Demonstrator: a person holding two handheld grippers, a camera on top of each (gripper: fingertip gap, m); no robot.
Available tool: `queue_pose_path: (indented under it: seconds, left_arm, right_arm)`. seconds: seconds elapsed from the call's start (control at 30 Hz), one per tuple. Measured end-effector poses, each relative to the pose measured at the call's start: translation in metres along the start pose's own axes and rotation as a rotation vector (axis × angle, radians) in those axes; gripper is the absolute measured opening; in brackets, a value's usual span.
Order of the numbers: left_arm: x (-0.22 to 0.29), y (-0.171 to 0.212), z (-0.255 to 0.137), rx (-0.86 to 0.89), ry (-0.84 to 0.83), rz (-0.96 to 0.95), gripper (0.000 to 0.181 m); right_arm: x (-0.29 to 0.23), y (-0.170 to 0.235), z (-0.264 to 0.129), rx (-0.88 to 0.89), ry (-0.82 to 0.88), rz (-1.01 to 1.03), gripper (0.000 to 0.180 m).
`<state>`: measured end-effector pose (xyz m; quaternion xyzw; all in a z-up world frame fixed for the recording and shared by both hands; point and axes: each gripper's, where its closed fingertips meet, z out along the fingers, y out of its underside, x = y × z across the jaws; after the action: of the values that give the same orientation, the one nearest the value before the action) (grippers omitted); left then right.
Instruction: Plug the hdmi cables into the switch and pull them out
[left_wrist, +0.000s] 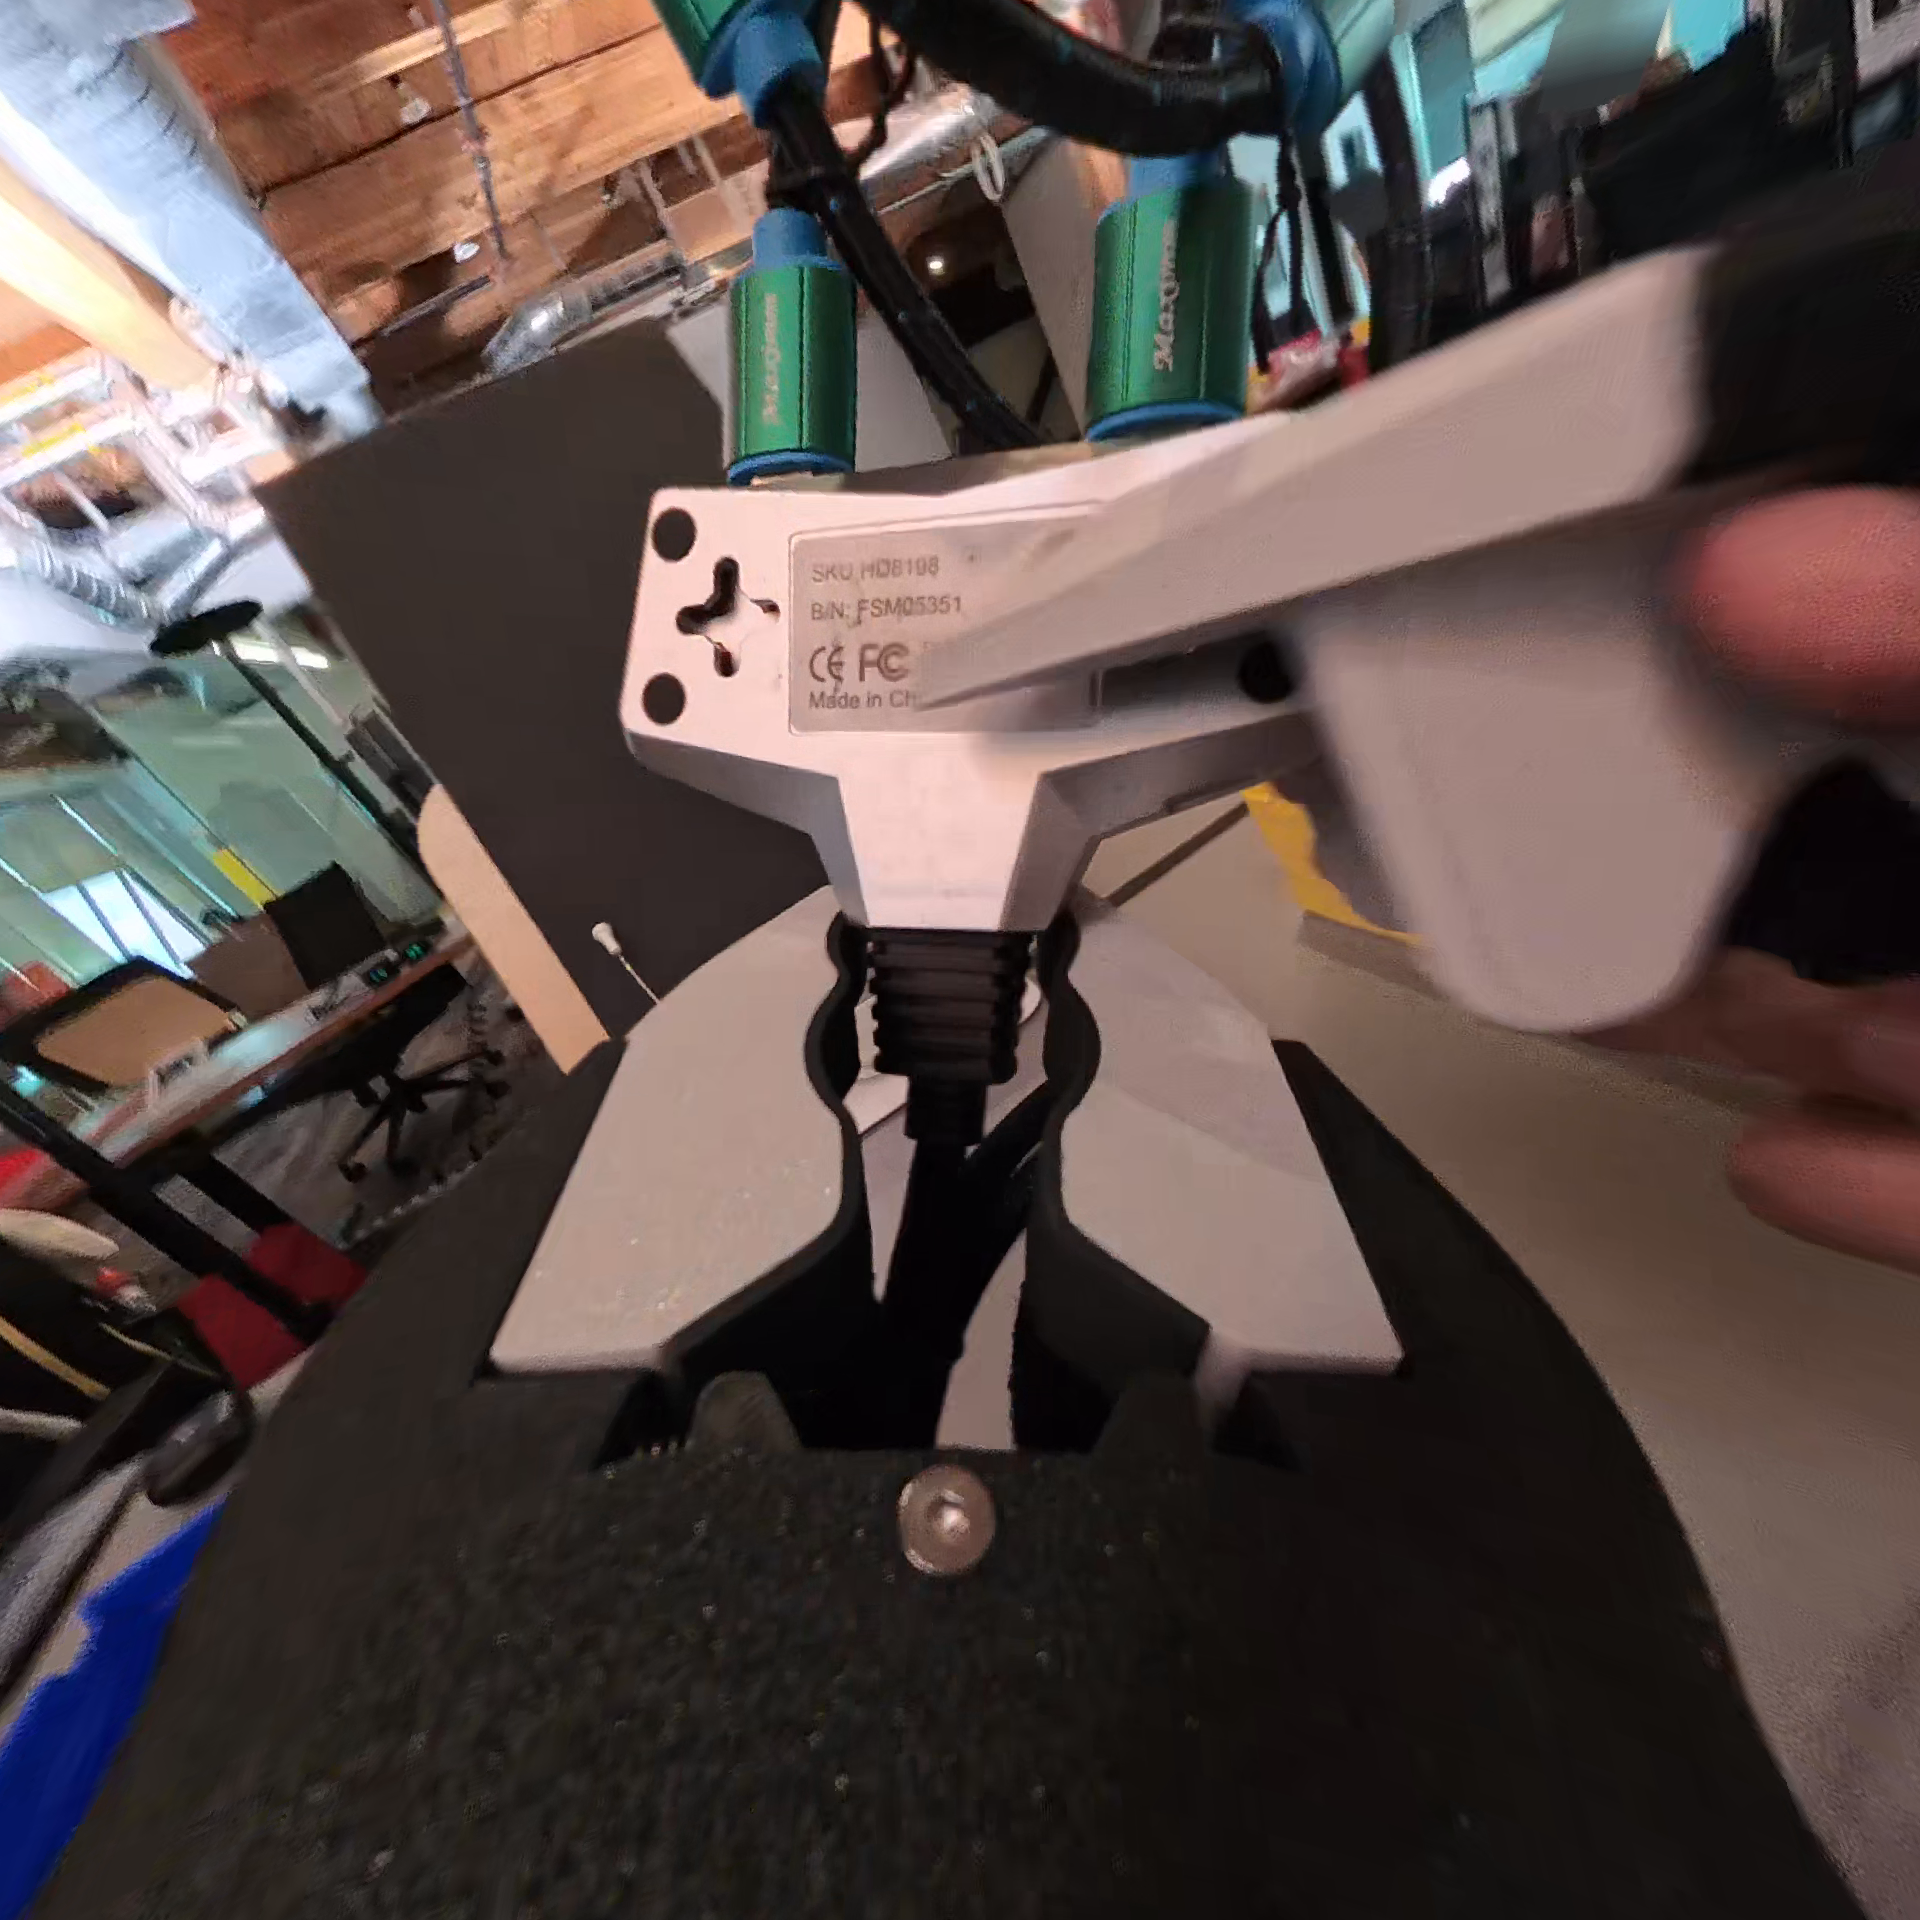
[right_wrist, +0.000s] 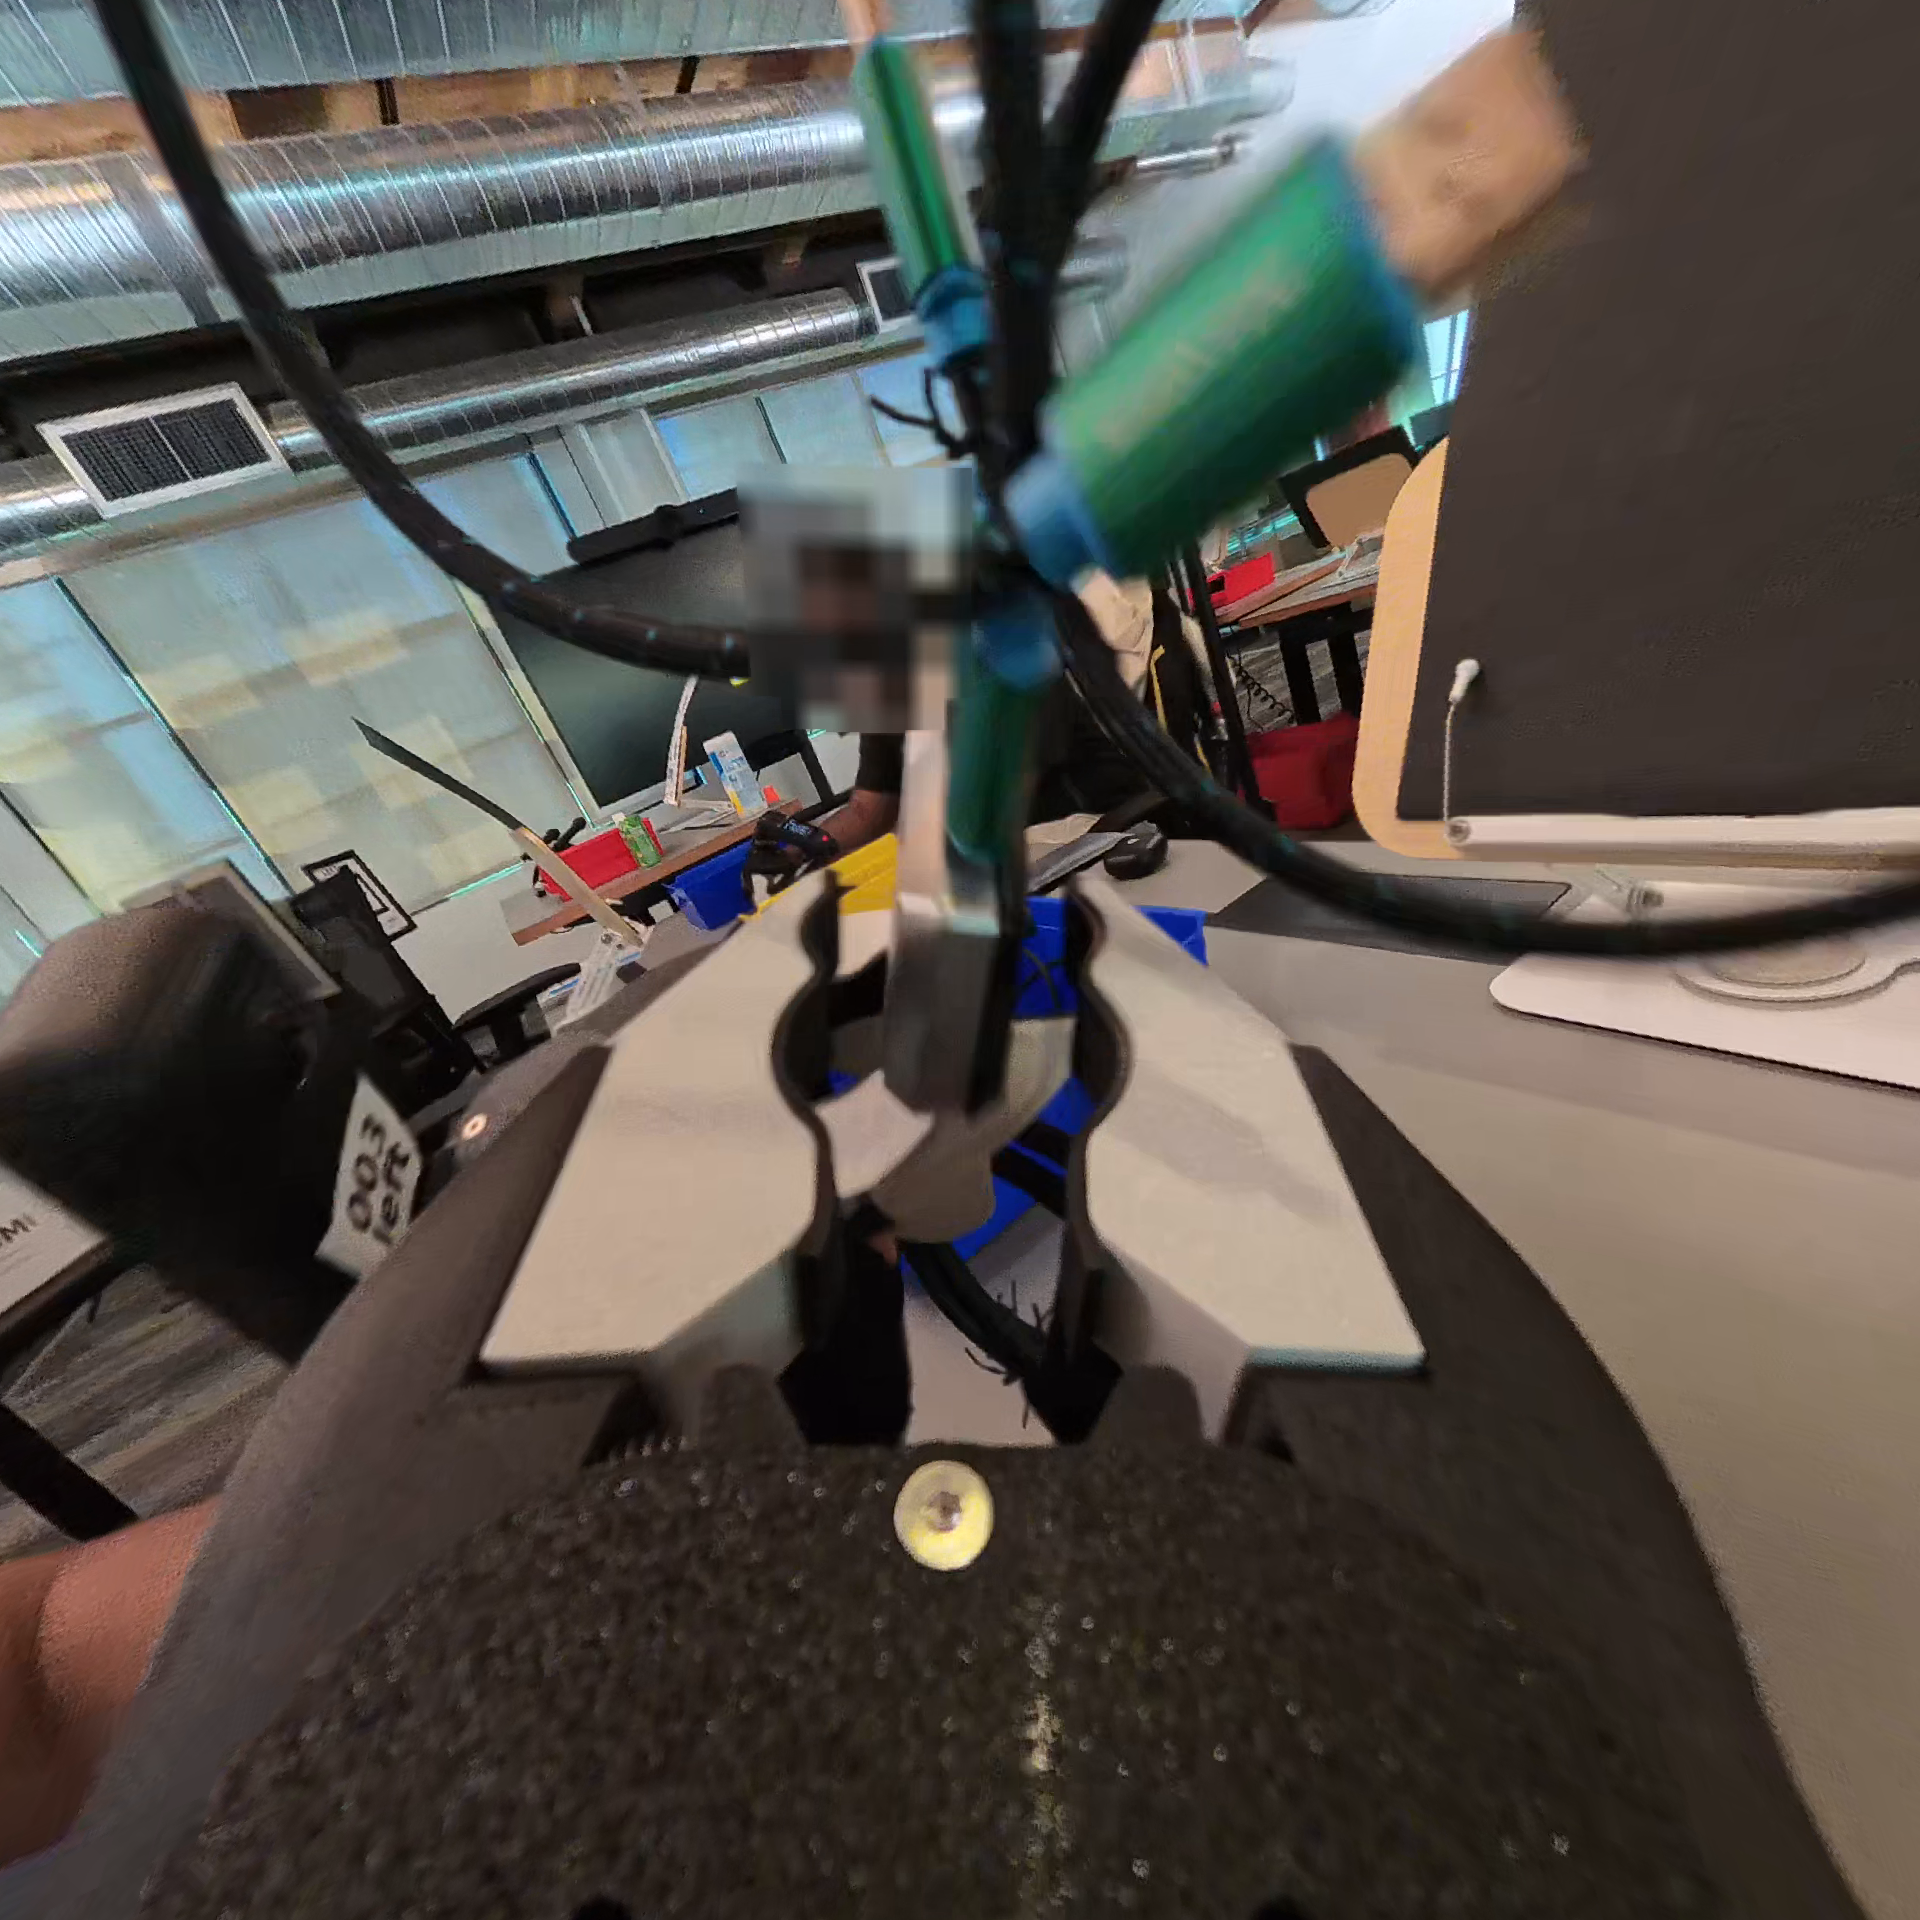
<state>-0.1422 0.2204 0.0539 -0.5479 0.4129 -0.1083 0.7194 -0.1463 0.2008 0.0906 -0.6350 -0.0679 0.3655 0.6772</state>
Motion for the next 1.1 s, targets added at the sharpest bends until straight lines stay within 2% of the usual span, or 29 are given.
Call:
queue_pose_path:
  seconds: [0.03, 0.13, 0.2, 0.27, 0.37, 0.4, 0.43, 0.47, 0.53, 0.67, 0.73, 0.8, 0.87, 0.97, 1.1]
  left_arm:
    - [0.007, 0.001, -0.001, 0.000, -0.003, 0.031, 0.032]
    - [0.020, 0.012, -0.005, -0.044, 0.070, -0.025, 0.033]
    - [0.031, 0.024, -0.015, -0.130, 0.211, -0.133, 0.033]
    - [0.035, 0.025, -0.033, -0.145, 0.356, -0.275, 0.025]
    - [0.034, 0.028, -0.064, -0.184, 0.615, -0.494, 0.026]
    - [0.033, 0.032, -0.073, -0.218, 0.702, -0.524, 0.033]
    - [0.029, 0.042, -0.078, -0.252, 0.739, -0.496, 0.040]
    - [0.019, 0.053, -0.078, -0.266, 0.709, -0.428, 0.041]
    - [0.004, 0.060, -0.079, -0.198, 0.654, -0.288, 0.043]
    - [0.023, 0.047, -0.094, -0.016, 0.790, -0.122, 0.020]
    - [0.036, 0.043, -0.099, 0.002, 0.832, -0.094, 0.019]
    - [0.039, 0.043, -0.097, -0.002, 0.825, -0.085, 0.028]
    - [0.037, 0.040, -0.096, 0.021, 0.819, -0.101, 0.027]
    - [0.031, 0.033, -0.097, 0.069, 0.808, -0.136, 0.037]
    - [0.045, 0.024, -0.108, 0.099, 0.883, -0.117, 0.034]
  right_arm:
    - [0.003, 0.004, -0.001, -0.010, 0.012, -0.011, 0.026]
    - [0.004, 0.014, -0.007, -0.044, -0.028, -0.054, 0.023]
    - [0.007, 0.026, -0.006, -0.123, -0.023, -0.163, 0.023]
    - [0.017, 0.030, -0.010, -0.164, 0.039, -0.348, 0.022]
    - [0.019, 0.045, -0.016, -0.277, 0.001, -0.584, 0.020]
    - [0.021, 0.050, -0.018, -0.315, -0.009, -0.634, 0.020]
    - [0.022, 0.056, -0.020, -0.351, -0.022, -0.682, 0.020]
    - [0.023, 0.060, -0.022, -0.371, -0.048, -0.720, 0.020]
    - [0.016, 0.068, -0.026, -0.376, -0.151, -0.751, 0.020]
    - [-0.011, 0.086, -0.038, -0.338, -0.435, -0.685, 0.021]
    - [-0.021, 0.088, -0.041, -0.300, -0.515, -0.636, 0.020]
    - [-0.025, 0.090, -0.044, -0.274, -0.558, -0.610, 0.021]
    - [-0.026, 0.091, -0.046, -0.266, -0.585, -0.594, 0.021]
    - [-0.029, 0.096, -0.052, -0.271, -0.638, -0.566, 0.021]
    - [-0.035, 0.106, -0.051, -0.284, -0.662, -0.572, 0.021]
